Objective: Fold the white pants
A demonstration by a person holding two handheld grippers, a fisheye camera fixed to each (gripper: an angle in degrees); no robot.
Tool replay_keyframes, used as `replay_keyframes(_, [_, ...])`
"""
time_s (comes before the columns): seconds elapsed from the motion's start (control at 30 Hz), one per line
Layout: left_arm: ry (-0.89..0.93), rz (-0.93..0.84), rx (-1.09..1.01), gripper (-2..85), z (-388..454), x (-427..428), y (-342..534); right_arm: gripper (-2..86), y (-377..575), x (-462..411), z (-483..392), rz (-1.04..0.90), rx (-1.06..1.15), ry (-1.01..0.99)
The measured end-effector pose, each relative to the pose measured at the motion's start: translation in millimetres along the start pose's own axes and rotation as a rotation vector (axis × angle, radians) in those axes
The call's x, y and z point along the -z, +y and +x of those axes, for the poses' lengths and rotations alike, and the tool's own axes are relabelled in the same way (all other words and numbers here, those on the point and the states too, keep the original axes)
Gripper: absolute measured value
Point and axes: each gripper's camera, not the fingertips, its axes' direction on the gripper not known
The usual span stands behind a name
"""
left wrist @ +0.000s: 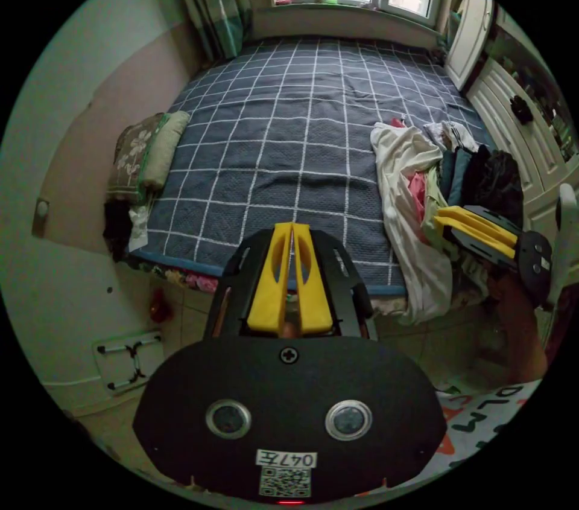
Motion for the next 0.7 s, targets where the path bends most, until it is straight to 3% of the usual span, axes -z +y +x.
replay_keyframes(0.4, [0.023, 0.069, -0.051, -0.8, -17.4, -156.5, 34.5, 0.3, 52.8, -133.7, -26.5, 0.053, -0.097, 0.077])
replay_keyframes(0.7, [0.183, 0.174, -0.141, -0.8, 4.2, -291.6, 63.4, 0.3, 103.0, -253.9, -49.7, 0.132, -0.118, 0.110])
